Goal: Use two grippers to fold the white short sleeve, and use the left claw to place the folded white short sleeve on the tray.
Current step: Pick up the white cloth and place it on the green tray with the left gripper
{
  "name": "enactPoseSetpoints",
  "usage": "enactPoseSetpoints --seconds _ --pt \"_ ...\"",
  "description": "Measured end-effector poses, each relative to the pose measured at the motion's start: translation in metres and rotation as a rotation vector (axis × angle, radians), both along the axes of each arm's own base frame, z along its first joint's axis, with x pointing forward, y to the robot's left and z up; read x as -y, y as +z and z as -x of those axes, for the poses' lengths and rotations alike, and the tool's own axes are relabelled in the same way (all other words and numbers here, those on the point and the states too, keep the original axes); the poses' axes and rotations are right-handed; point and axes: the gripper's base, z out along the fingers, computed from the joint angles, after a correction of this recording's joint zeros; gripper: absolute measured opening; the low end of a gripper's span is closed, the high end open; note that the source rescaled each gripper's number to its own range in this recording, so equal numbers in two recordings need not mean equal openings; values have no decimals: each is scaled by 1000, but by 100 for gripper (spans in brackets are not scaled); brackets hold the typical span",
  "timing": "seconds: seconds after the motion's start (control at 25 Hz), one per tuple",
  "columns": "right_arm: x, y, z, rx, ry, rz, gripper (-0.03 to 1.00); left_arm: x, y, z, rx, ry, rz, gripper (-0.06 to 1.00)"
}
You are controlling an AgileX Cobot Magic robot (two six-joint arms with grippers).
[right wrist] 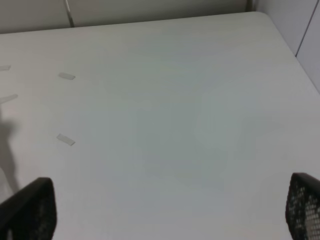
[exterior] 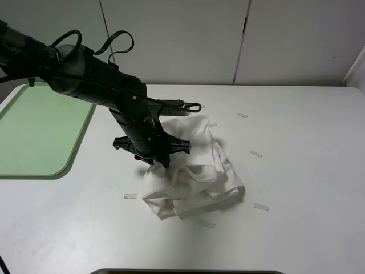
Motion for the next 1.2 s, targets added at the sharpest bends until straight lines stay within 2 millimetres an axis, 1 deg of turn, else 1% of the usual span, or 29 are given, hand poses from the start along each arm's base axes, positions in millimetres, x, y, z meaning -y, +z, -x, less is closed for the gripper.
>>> enactPoseSetpoints --seconds 0.04,0.08,0.28,0.56,0.68,0.76,0.84,0.96,1.12,1.2 --pt "0 0 0 0 0 0 100 -1 0 0 7 -12 -8 13" --pt "0 0 0 0 0 0 100 -1 0 -1 18 -26 -18 11" --pt "0 0 0 0 0 0 100 -2 0 -2 33 -55 -39 11" --pt "0 0 0 0 0 0 100 -13 5 -4 29 -92 -103 11" --pt "0 0 0 0 0 0 100 -28 20 -9 47 -123 -168 11" --pt "0 0 0 0 0 0 100 -43 42 -14 98 -149 -221 11" --pt "0 0 0 0 0 0 100 -53 54 -16 127 -161 -257 11" --pt "0 0 0 0 0 0 100 -78 75 -22 164 -161 -351 11" --pt "0 0 0 0 0 0 100 -108 86 -30 158 -151 -445 11" --pt "0 0 0 0 0 0 100 -122 87 -34 137 -146 -472 11"
